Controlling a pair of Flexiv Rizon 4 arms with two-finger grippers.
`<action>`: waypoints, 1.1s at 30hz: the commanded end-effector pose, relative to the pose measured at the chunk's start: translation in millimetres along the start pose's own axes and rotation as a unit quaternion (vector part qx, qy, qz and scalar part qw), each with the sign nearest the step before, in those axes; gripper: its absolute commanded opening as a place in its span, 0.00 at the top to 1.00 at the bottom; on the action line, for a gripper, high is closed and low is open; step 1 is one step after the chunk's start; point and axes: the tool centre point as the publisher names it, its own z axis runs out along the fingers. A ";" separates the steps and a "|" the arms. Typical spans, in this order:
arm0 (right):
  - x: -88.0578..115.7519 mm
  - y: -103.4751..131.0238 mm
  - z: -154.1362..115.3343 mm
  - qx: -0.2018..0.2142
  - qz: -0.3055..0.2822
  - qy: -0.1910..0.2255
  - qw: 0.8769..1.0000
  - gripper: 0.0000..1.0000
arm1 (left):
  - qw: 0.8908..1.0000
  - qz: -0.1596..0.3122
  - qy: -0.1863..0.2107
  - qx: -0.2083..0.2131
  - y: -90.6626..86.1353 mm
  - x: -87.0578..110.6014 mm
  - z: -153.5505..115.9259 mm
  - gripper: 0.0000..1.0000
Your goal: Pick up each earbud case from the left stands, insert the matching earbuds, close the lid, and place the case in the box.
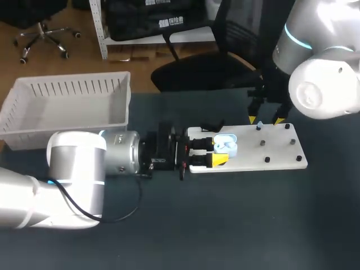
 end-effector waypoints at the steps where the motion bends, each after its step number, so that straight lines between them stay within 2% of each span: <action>1: -6.6 -4.7 8.4 -0.003 0.003 0.000 1.000 0.47 | 1.000 0.002 -0.002 -0.004 -1.8 0.8 0.0 1.00; 2: -7.7 -6.4 10.3 -0.003 0.005 -0.001 1.000 0.50 | 1.000 0.002 -0.002 -0.004 -1.8 0.8 0.0 1.00; 14: -14.4 -13.8 30.9 -0.002 0.026 0.008 1.000 0.53 | 1.000 0.002 -0.002 -0.004 -1.8 0.8 0.0 1.00; 33: -21.3 -13.9 41.5 -0.002 0.044 0.005 0.999 0.62 | 1.000 0.002 -0.002 -0.004 -1.8 0.8 0.0 1.00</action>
